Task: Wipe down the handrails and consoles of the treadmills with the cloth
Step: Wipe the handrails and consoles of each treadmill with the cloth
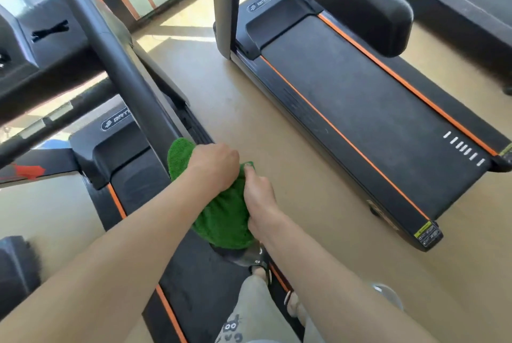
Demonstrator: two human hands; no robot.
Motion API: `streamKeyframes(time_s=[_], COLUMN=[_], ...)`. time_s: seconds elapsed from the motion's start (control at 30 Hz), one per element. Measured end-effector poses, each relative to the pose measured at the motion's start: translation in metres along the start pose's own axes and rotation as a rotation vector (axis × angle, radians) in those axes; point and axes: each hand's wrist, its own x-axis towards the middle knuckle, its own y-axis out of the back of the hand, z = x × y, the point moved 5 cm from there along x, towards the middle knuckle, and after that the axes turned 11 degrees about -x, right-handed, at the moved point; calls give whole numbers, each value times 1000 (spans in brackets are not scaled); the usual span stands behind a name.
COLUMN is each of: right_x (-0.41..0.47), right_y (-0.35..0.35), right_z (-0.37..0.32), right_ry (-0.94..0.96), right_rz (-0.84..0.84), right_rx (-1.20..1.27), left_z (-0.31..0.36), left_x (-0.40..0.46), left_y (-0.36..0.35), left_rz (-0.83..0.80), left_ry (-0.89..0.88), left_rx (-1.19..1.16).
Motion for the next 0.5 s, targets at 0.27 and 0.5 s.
streamKeyframes(time_s=[0.27, 0.5], right_x=[-21, -34], right_y=[112, 207], right_z=[-81, -152], right_ry=[331, 671], right_rz=[16, 352], right_rx=[-110, -370], left_z=[33, 92], left_x=[-4, 24], left_y=[73, 118], left_rz=[291, 157], left_ry=[91, -3], left_rx=[-934, -1394])
